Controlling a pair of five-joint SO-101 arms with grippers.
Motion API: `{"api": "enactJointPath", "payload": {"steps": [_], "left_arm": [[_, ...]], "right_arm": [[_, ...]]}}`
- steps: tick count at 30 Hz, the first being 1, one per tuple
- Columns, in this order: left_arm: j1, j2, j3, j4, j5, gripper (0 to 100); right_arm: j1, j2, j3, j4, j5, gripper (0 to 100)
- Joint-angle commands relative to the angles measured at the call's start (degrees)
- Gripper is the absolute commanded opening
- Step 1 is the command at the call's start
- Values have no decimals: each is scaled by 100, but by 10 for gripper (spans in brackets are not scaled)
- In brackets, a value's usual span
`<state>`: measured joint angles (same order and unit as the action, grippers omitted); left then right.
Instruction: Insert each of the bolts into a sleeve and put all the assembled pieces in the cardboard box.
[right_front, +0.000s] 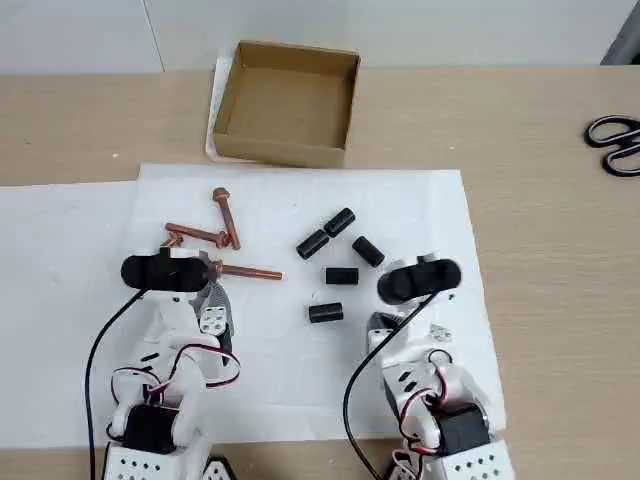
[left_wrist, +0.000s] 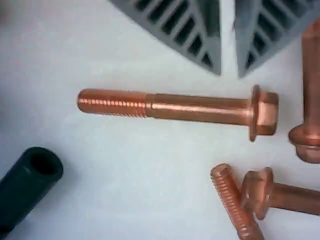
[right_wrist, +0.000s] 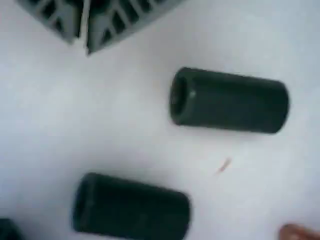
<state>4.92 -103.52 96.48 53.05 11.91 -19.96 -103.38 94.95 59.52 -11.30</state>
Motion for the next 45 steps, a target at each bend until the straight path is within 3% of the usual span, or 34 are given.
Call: {"api": "enactJointPath", "payload": {"steps": [1, 4, 11, 19, 23, 26, 34, 39, 45], "left_arm": [[62, -35, -57, -105, -9, 10], [53, -18, -330, 0, 9, 10], [70, 0, -1719, 1354, 132, 10], [70, 264, -2571, 1521, -141, 9], [53, 1644, -3873, 1732, -53, 9], [79, 3033, -5156, 2110, 492, 10], [53, 5873, -8514, 4114, 554, 10], [44, 6848, -9534, 4703, 202, 10], [35, 7270, -9587, 4730, -712, 8]], "right_arm": [[66, -40, -97, 48, 62, 3], [338, 4, -545, 259, 62, 3], [884, 13, -1635, 1297, 229, 3], [1455, 418, -2549, 1349, 765, 3], [1508, 1842, -3859, 1288, 431, 3], [1516, 3275, -5090, 1534, 97, 3], [1473, 5842, -8290, 3204, -299, 3], [1464, 6316, -9459, 3960, -220, 3], [1464, 6378, -9169, 3978, 976, 4]]}}
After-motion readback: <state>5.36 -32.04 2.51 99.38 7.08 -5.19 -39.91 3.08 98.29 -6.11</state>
